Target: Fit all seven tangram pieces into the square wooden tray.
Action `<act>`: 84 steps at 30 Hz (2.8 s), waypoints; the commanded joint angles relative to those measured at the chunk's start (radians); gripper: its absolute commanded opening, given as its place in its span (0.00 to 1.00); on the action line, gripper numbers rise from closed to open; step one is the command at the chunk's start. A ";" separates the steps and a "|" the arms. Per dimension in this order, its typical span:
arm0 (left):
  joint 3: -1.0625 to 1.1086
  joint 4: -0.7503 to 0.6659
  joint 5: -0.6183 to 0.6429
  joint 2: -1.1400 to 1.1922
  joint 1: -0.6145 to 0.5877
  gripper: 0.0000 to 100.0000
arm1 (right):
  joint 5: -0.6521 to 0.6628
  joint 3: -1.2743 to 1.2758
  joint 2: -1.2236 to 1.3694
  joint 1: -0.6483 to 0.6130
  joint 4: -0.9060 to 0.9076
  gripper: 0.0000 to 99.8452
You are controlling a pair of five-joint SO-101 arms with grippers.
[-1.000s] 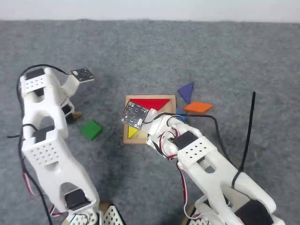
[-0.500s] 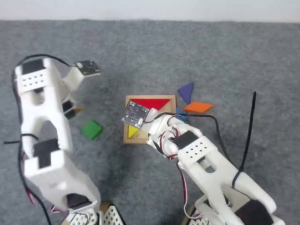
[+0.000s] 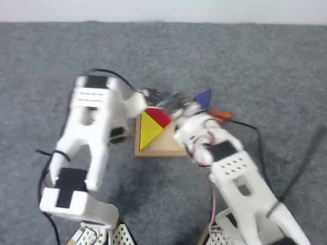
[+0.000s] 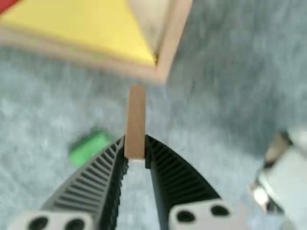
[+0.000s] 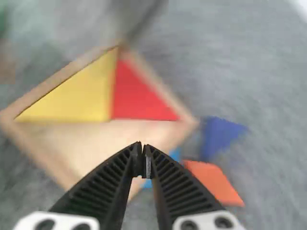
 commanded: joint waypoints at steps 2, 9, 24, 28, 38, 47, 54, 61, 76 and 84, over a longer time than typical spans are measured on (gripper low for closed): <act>0.081 -0.155 0.138 -0.052 0.166 0.01 | -0.138 0.034 -0.166 0.105 0.018 0.01; 0.111 -0.292 0.313 -0.051 0.321 0.01 | -0.150 0.060 -0.220 0.151 0.012 0.01; 0.309 -0.551 0.336 -0.051 0.341 0.01 | -0.186 0.057 -0.229 0.177 0.010 0.01; 0.311 -0.552 0.333 -0.049 0.322 0.01 | -0.184 0.057 -0.229 0.177 0.010 0.01; 0.245 -0.456 0.247 0.071 0.327 0.01 | -0.184 0.057 -0.229 0.177 0.010 0.01; 0.205 -0.427 0.247 0.123 0.364 0.02 | -0.184 0.057 -0.231 0.180 0.010 0.01; 0.205 -0.425 0.249 0.117 0.339 0.11 | -0.184 0.057 -0.231 0.180 0.010 0.01; 0.200 -0.431 0.272 0.115 0.315 0.15 | -0.184 0.057 -0.231 0.180 0.010 0.01; 0.134 -0.470 0.446 0.115 0.265 0.15 | -0.184 0.055 -0.231 0.177 0.010 0.01; 0.125 -0.470 0.454 0.115 0.261 0.15 | -0.184 0.054 -0.234 0.183 0.010 0.01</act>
